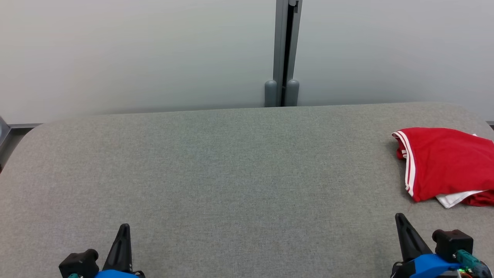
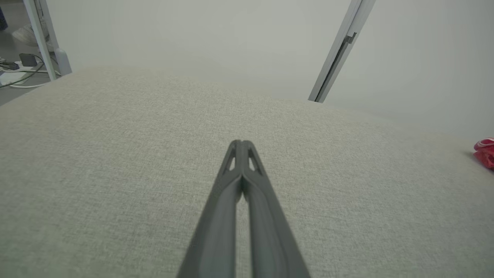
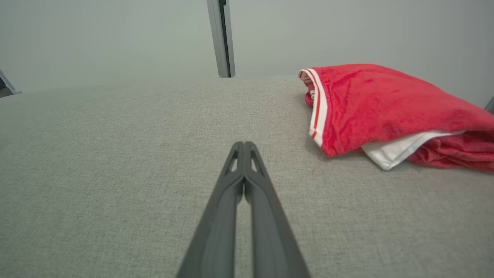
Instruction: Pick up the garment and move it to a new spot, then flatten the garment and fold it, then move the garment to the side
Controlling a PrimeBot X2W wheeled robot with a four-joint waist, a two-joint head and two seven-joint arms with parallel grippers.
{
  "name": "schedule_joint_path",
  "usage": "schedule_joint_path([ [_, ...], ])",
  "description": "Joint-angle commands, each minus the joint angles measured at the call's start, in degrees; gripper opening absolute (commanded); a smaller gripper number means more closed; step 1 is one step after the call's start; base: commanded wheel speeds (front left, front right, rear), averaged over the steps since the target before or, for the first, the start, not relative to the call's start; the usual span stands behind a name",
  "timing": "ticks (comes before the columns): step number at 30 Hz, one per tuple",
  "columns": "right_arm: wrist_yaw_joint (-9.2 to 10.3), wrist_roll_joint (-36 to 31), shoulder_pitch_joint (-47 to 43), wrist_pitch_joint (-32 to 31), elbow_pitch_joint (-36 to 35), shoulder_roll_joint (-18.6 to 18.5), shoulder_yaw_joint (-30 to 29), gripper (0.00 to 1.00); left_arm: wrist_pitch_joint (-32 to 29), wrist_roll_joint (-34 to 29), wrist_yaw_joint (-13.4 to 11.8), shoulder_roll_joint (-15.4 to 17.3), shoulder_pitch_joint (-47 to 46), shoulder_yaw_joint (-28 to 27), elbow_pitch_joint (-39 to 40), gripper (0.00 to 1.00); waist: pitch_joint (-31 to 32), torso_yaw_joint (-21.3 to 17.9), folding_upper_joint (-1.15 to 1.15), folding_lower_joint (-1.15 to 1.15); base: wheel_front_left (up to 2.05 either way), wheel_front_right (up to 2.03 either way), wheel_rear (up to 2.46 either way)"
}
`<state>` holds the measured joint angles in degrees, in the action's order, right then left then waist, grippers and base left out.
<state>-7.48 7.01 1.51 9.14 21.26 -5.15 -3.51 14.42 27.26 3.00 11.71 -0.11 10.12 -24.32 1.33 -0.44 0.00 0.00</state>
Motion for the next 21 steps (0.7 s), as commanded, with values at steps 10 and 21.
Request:
schedule_joint_path([
  [10, 0.00, 12.4, 1.5, -2.3, -1.6, 0.2, -0.8, 0.00, -3.0, 9.3, 0.7, -0.9, -1.8, -2.6, 2.0, 0.00, -0.1, 0.0, 0.00, 0.00, 0.00, 0.00, 0.00],
  [21, 0.00, 23.7, 1.9, -4.2, -2.7, 0.5, -0.9, 0.00, -5.7, 17.9, 1.3, -2.1, -2.6, -4.8, 3.4, 0.00, -0.3, 0.1, 0.00, 0.00, 0.00, 0.00, 0.00],
])
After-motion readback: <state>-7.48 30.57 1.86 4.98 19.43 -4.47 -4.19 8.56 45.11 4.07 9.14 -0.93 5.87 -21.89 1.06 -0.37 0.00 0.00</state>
